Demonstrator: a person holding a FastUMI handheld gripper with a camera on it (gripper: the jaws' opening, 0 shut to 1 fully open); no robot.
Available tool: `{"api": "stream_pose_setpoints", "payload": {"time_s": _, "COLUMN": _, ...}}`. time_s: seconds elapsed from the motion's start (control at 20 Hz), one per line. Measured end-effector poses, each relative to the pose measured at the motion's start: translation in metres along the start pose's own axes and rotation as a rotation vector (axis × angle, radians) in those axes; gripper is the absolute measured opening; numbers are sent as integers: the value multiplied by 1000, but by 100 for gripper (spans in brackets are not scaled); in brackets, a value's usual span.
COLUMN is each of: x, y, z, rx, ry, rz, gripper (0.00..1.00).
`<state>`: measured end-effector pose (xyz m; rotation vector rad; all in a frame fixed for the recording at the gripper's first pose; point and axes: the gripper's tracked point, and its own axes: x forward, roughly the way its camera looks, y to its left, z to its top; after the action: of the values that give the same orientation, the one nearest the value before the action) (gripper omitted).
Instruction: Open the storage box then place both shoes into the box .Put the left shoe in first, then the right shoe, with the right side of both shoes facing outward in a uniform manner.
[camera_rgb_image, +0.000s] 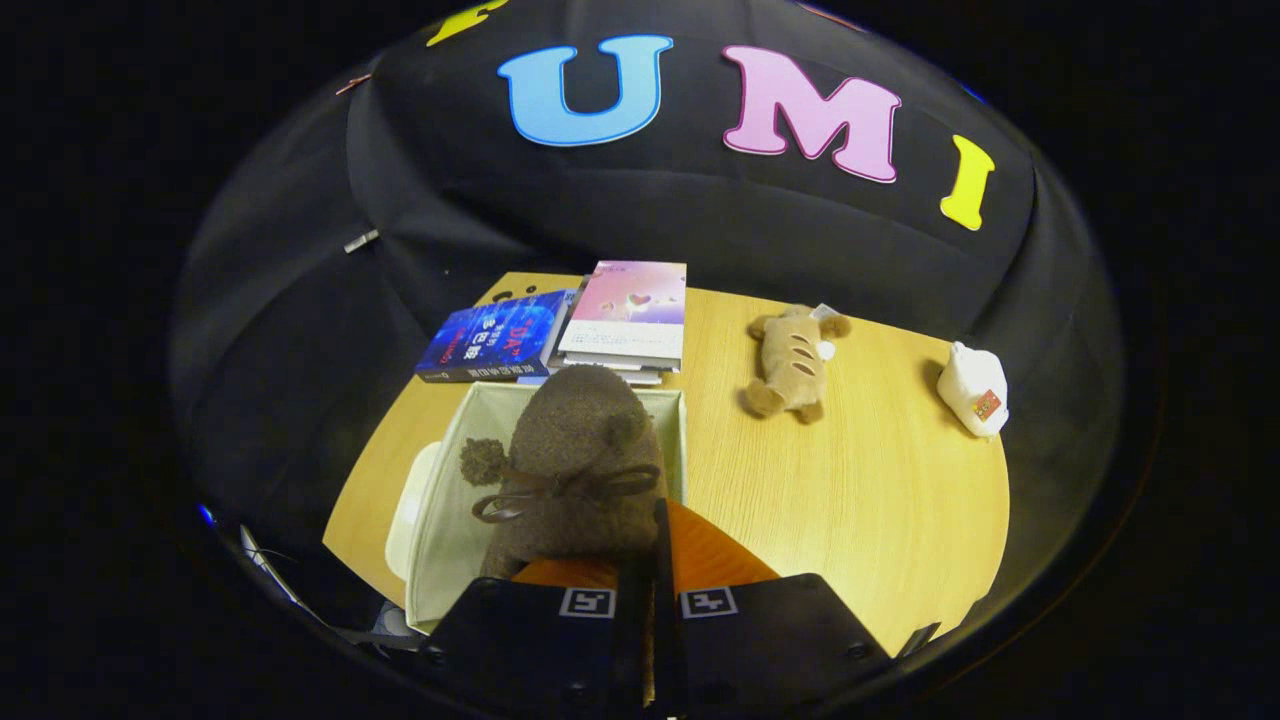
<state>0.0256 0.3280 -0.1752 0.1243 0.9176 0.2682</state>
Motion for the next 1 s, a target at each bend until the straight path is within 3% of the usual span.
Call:
{"api": "stream_pose_setpoints", "payload": {"time_s": 0.25, "x": 31, "y": 2, "z": -26, "rx": -37, "ry": 62, "rz": -72, "gripper": 9}}
{"api": "stream_pose_setpoints", "payload": {"time_s": 0.55, "x": 38, "y": 13, "z": -34, "rx": -42, "ry": 83, "rz": -40, "gripper": 18}}
{"api": "stream_pose_setpoints", "payload": {"time_s": 0.65, "x": 36, "y": 21, "z": -30, "rx": -50, "ry": 71, "rz": -4, "gripper": 30}}
{"api": "stream_pose_setpoints", "payload": {"time_s": 0.8, "x": 33, "y": 25, "z": -29, "rx": -71, "ry": 60, "rz": 30, "gripper": 94}}
{"api": "stream_pose_setpoints", "payload": {"time_s": 0.85, "x": 33, "y": 24, "z": -31, "rx": -86, "ry": 54, "rz": 26, "gripper": 100}}
{"api": "stream_pose_setpoints", "payload": {"time_s": 1.0, "x": 28, "y": 25, "z": -29, "rx": -114, "ry": 30, "rz": 40, "gripper": 99}}
